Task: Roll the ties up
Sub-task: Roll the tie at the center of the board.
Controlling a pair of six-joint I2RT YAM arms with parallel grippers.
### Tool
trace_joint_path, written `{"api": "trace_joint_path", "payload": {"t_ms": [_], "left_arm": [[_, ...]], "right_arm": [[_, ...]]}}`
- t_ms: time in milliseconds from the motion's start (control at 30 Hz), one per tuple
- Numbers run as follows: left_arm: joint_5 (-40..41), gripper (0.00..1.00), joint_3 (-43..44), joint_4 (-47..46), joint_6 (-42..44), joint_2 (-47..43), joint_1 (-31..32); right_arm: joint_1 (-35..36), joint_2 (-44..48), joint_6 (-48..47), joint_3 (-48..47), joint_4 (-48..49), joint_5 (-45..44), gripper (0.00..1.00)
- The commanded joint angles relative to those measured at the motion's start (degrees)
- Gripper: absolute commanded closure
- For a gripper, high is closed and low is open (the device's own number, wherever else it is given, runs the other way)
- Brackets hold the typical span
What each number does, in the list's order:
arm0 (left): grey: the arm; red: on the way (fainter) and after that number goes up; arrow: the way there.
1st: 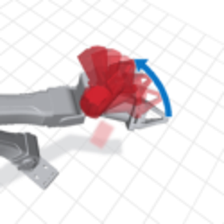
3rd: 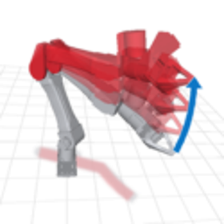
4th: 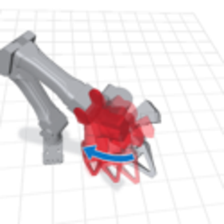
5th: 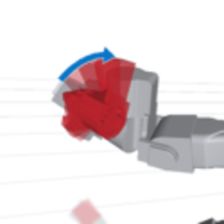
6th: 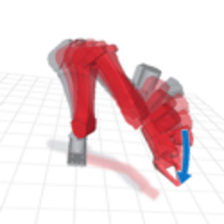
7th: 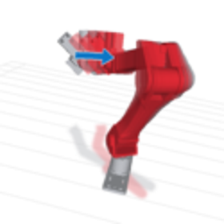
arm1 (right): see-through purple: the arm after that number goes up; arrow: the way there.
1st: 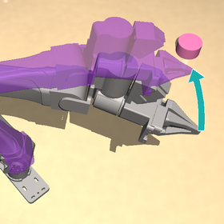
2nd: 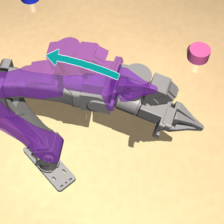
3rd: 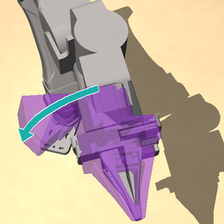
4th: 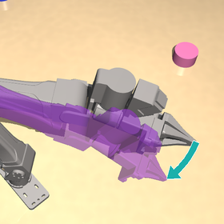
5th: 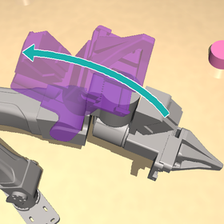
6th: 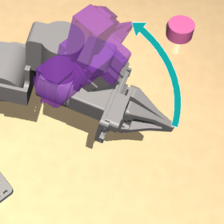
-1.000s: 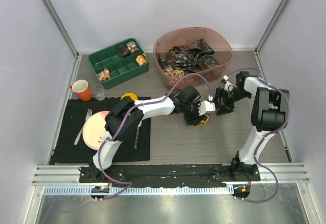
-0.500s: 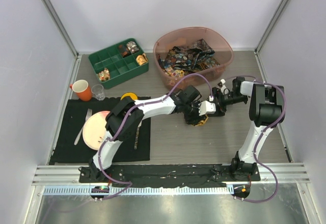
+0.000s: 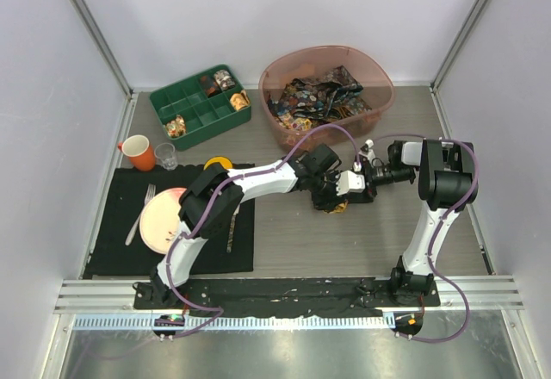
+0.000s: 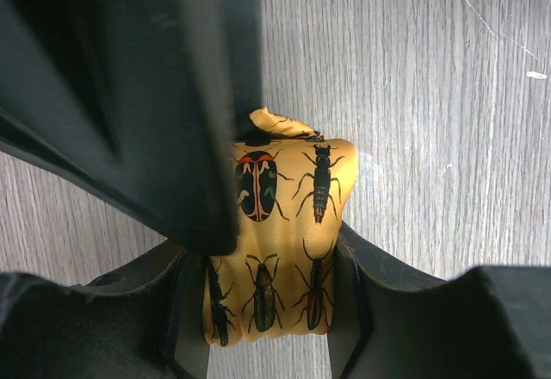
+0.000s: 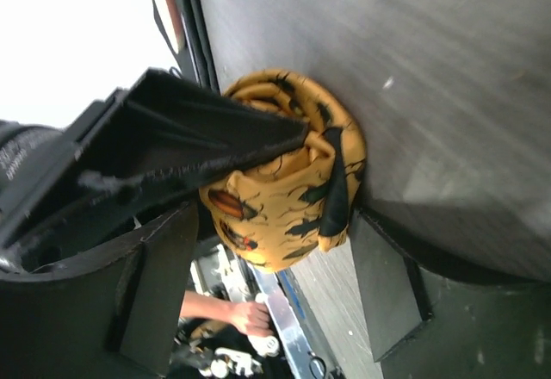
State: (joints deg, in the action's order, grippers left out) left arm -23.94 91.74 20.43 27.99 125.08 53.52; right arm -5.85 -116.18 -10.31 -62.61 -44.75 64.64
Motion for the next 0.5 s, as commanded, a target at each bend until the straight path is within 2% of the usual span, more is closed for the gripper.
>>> {"api": "trace_joint_path", "payload": {"t_ms": [0, 233, 333, 467], "left_arm": [[4.6, 0.99, -1.7, 8.6, 1.9, 4.6, -0.8], [4.2, 0.99, -1.9, 8.5, 1.7, 4.6, -1.1], [3.8, 0.99, -1.9, 8.2, 1.5, 4.6, -1.0], [3.6, 0.99, -1.6, 8.4, 1.5, 4.4, -1.1]], "right_arm": [[0.0, 0.7, -10.2, 0.3, -7.1, 2.4, 0.19], [0.0, 0.1, -12.7, -0.5, -7.8, 2.8, 0.15], [0.0, -0.5, -9.6, -0.7, -4.5, 0.8, 0.21], [0.0, 0.0, -3.2, 0.1, 1.1, -1.6, 0.33]]}}
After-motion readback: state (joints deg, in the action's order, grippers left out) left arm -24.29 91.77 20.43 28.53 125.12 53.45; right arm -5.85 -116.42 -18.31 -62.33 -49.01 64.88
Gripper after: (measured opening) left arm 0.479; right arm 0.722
